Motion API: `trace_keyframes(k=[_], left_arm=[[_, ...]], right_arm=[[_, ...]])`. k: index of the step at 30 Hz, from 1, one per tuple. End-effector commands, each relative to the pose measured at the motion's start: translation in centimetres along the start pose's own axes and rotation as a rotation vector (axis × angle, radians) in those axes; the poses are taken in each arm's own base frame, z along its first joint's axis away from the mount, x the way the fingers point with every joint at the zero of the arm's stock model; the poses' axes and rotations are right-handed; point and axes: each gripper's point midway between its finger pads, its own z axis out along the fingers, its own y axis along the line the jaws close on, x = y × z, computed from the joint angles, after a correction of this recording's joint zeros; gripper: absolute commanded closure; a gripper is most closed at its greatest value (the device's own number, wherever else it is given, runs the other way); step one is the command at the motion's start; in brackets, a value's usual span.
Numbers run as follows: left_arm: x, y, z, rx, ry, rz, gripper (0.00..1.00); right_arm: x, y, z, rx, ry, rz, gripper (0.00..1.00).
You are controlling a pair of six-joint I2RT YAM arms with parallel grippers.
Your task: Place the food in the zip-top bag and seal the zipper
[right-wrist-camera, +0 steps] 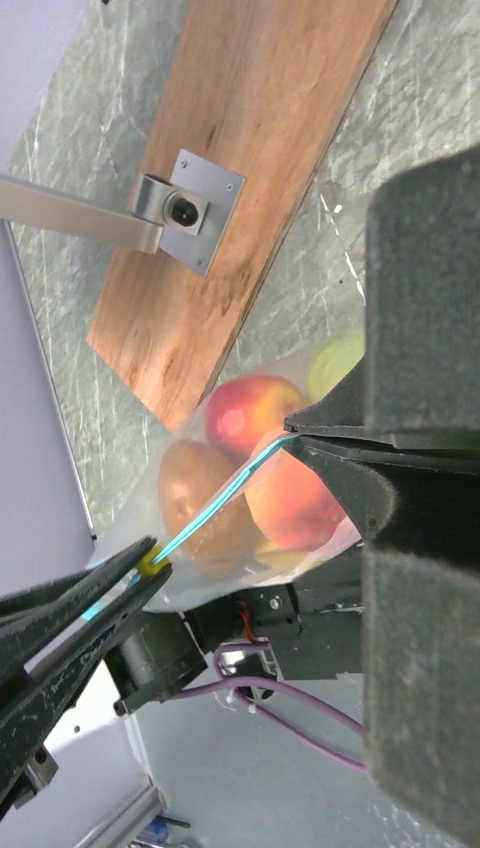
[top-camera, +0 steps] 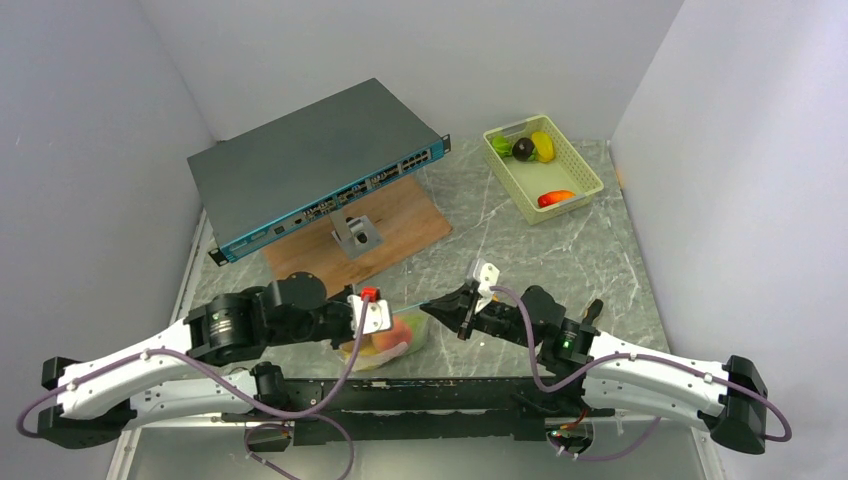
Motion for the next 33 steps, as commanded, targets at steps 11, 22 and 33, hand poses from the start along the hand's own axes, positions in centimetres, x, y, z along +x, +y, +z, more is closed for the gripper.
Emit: trace_keyframes(k=[11, 22, 33], left_arm=[[2.1, 0.9, -6.3, -0.103, -0.002, -0.071, 1.0], [2.8, 1.3, -7.5, -0.111, 0.075, -0.019, 1.0], [1.5, 0.9, -5.0, -0.046, 0.078, 0.033, 1.0]], right_arm=[[-1.0, -3.7, -0.9, 0.189, -0.046, 0.053, 1.0], [-1.4, -4.4, -1.6, 0.168, -0.022, 0.004, 1.0], [-6.8, 2.4, 2.9, -0.306, 0.154, -0.148, 0.45]])
